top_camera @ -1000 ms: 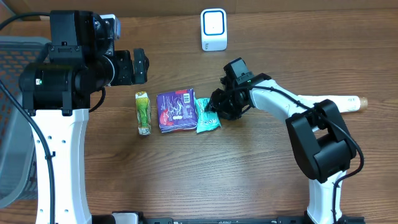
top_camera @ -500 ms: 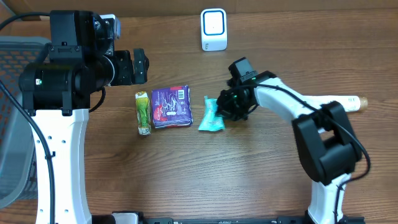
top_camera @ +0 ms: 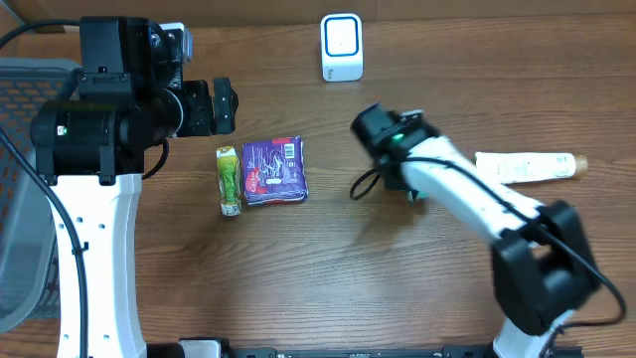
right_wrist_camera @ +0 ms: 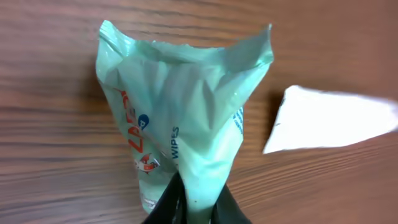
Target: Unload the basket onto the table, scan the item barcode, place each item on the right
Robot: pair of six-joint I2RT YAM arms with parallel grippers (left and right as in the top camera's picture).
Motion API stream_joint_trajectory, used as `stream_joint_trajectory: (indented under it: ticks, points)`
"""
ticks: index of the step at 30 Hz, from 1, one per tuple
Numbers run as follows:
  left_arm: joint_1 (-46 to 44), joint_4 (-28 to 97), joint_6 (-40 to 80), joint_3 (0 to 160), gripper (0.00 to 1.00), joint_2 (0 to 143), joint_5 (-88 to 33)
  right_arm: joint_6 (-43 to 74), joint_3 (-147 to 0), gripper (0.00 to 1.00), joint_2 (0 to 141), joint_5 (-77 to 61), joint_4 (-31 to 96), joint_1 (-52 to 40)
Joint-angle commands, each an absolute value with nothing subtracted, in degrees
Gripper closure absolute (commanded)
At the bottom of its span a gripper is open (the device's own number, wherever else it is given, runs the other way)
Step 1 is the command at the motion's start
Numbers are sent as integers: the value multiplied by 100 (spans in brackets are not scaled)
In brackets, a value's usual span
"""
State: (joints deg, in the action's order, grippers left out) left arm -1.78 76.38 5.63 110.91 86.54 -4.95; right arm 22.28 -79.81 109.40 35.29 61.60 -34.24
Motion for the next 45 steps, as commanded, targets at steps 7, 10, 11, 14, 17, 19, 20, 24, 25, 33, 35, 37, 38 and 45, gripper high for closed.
stream_joint_trajectory:
  ticks: [7, 10, 11, 14, 17, 19, 20, 24, 25, 33, 35, 37, 38, 45]
  points:
    - [-191, 7636, 515, 11148, 0, 8698, -493, 1581, -8001, 87, 11179, 4209, 5712, -4143]
    - [-191, 7636, 515, 11148, 1, 8698, -491, 1452, -8001, 71, 11179, 3402, 5686, -4241]
    - [-191, 7636, 515, 11148, 1, 8698, -493, 1452, -8001, 66, 11179, 3291, 5686, -4270]
    - [-191, 7636, 515, 11148, 0, 8698, -491, 1450, -7999, 54, 11179, 3133, 5686, -4331]
    - [-191, 7636, 515, 11148, 1, 8698, -491, 1448, -7999, 47, 11179, 2982, 5688, -4434]
    - [-191, 7636, 515, 11148, 0, 8698, -491, 1448, -7999, 42, 11179, 2923, 5677, -4517]
    - [-191, 7636, 513, 11148, 0, 8698, -493, 1448, -8001, 37, 11179, 2926, 5671, -4565]
    - [-191, 7636, 515, 11148, 1, 8698, -491, 1446, -7999, 17, 11179, 3203, 5592, -4624]
    - [-191, 7636, 513, 11148, 0, 8698, -493, 1393, -7999, 17, 11179, 3323, 5516, -4622]
    - [-191, 7636, 513, 11148, 0, 8698, -493, 362, -7887, 23, 11284, 3122, 4899, -4451]
    - [-191, 7636, 515, 11148, 1, 8698, -491, 270, -7797, 25, 11365, 3144, 4884, -4355]
    - [-191, 7636, 515, 11148, 0, 8698, -493, 270, -7747, 25, 11450, 3140, 4884, -4228]
    - [-191, 7636, 515, 11148, 0, 8698, -493, 270, -7719, 26, 11500, 3140, 4880, -4115]
    - [-191, 7636, 515, 11148, 1, 8698, -493, 270, -7719, 34, 11555, 3072, 4797, -3706]
